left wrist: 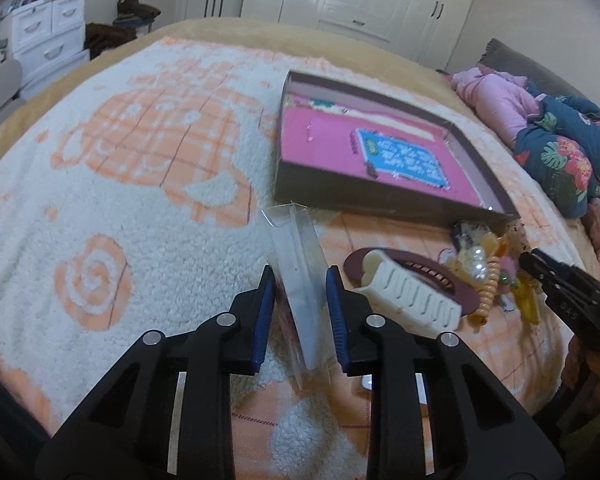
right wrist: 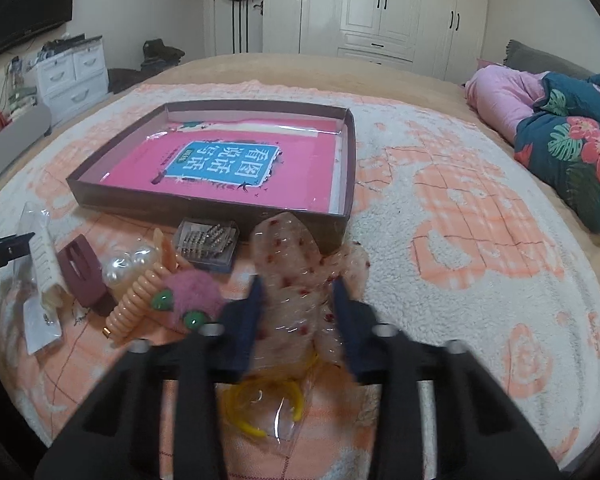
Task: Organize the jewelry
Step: 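Grasp the clear plastic packet with the left tool while the right tool grasps the pink bow, then lower the packet into the box with the left tool while the right tool places the bow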
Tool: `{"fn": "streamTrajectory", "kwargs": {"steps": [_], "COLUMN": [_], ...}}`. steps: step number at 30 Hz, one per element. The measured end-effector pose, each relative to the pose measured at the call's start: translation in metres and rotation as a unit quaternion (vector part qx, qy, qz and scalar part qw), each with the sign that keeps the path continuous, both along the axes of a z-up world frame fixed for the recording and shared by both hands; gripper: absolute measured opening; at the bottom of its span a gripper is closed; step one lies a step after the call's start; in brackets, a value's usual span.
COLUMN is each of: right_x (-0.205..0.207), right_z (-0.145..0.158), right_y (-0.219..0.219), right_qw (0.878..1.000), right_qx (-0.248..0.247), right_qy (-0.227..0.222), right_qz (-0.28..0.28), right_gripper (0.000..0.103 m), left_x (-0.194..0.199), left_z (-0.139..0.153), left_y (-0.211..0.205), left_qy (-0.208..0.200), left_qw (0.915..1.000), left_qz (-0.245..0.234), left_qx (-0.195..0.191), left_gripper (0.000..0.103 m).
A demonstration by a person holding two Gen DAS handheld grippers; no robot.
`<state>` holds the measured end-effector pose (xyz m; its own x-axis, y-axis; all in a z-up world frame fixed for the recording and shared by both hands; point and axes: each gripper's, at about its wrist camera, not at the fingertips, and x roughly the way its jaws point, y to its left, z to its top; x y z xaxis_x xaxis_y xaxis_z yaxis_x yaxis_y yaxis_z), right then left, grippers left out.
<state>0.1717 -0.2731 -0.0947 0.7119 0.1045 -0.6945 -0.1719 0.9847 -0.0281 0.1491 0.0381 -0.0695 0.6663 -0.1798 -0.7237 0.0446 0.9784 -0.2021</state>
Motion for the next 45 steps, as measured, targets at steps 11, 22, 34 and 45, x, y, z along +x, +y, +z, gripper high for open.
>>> {"fn": "streamTrajectory", "kwargs": {"steps": [11, 22, 34, 45], "right_x": [-0.023, -0.015, 0.015, 0.062], "right_z": [0.038, 0.056, 0.067, 0.063], "right_y": [-0.02, -0.03, -0.018, 0.012], "right_qw": [0.996, 0.993, 0.992, 0.994], "right_qx": [0.044, 0.067, 0.069, 0.06], "right_qy": [-0.081, -0.099, -0.102, -0.085], "right_qz": [-0.011, -0.011, 0.005, 0.032], "right_gripper": [0.012, 0.012, 0.012, 0.012], "left_x": [0.006, 0.041, 0.089, 0.116], "left_z": [0.029, 0.047, 0.052, 0.028], "left_y": [-0.005, -0.023, -0.042, -0.04], "left_qy": [-0.046, -0.069, -0.079, -0.059], "left_qw": [0.9989, 0.9973, 0.996, 0.9975], "left_qz": [-0.008, -0.022, -0.038, -0.037], "left_qx": [-0.008, -0.013, -0.016, -0.002], "left_gripper": [0.018, 0.018, 0.018, 0.018]}}
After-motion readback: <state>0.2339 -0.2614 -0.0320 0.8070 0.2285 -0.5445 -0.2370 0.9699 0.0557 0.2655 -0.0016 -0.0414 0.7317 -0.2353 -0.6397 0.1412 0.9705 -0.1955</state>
